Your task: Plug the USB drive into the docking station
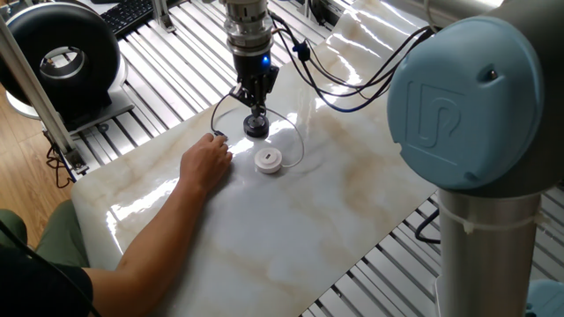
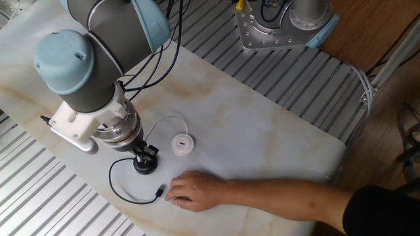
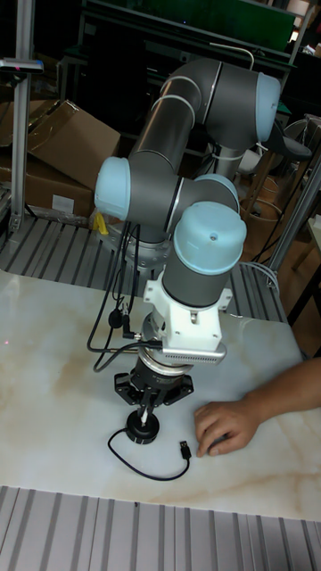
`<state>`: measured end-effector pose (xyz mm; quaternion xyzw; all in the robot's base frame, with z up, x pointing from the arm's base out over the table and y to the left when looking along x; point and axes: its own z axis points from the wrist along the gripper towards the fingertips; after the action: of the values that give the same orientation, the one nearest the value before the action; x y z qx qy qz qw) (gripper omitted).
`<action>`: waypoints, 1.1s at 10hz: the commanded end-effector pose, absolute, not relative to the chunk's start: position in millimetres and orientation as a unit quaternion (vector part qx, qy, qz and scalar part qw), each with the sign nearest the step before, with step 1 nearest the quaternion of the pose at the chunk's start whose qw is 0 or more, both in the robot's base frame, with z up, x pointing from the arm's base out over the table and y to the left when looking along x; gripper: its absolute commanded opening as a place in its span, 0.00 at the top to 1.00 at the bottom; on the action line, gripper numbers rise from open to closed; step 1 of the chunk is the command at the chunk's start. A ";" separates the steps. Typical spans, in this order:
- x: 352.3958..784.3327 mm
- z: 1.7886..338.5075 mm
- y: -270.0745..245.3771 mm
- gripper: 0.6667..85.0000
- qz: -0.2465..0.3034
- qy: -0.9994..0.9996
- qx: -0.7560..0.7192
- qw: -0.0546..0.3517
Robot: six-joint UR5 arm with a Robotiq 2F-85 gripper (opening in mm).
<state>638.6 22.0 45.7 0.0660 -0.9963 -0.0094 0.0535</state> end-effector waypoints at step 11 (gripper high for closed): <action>630.8 40.3 24.6 0.99 -0.006 -0.996 0.068 0.056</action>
<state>631.0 23.4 40.2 0.0691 -0.9960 -0.0019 0.0574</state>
